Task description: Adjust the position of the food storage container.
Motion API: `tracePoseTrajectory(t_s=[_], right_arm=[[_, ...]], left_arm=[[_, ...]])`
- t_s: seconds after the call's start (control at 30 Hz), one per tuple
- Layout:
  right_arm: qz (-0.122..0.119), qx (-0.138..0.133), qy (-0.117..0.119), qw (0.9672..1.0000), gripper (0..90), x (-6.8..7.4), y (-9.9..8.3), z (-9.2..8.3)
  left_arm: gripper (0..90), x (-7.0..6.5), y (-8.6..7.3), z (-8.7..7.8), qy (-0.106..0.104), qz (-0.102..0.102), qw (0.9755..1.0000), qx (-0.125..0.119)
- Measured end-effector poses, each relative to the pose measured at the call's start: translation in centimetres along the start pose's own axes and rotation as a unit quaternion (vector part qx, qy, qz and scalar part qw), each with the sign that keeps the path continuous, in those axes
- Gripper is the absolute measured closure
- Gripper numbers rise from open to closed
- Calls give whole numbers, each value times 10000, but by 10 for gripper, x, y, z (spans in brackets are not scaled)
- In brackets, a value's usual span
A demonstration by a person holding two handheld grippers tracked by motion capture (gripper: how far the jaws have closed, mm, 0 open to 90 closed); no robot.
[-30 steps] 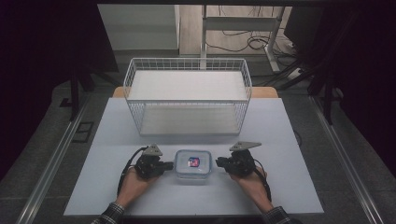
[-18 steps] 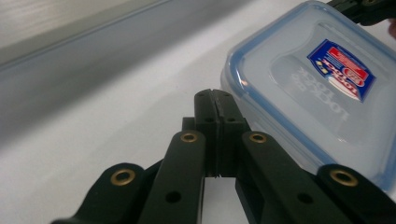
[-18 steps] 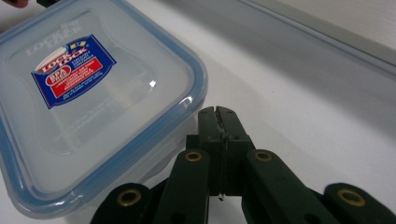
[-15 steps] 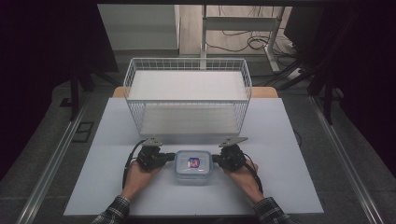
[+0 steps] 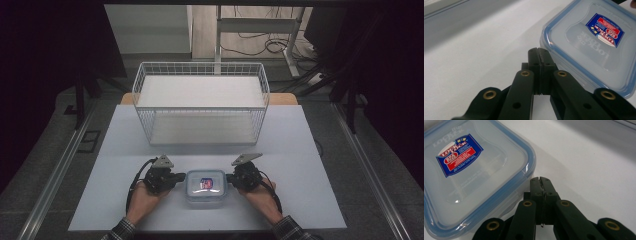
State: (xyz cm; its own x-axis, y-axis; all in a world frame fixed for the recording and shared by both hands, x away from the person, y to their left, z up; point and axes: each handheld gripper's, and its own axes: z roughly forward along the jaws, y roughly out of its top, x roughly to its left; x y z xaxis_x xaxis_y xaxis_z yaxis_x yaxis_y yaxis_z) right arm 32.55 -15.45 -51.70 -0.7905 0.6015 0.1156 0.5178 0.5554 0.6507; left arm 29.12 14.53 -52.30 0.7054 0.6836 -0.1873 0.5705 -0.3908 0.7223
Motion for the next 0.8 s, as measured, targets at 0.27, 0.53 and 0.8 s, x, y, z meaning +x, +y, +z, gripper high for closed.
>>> tracePoseTrajectory(t_s=[0.27, 0.53, 0.8], right_arm=[[-81, -433, -136, 9989, 841, -1, -2, -25], [125, -800, -52, 9967, 556, 1, -19, -54], [16, -634, 227, 9977, 223, 6, -26, -49]], left_arm=[[855, 2, -6, -26, -4, -107, 9995, -308], [568, -8, -23, -44, 119, -118, 9989, -448], [241, -8, -37, -44, 315, -174, 9986, -397]])
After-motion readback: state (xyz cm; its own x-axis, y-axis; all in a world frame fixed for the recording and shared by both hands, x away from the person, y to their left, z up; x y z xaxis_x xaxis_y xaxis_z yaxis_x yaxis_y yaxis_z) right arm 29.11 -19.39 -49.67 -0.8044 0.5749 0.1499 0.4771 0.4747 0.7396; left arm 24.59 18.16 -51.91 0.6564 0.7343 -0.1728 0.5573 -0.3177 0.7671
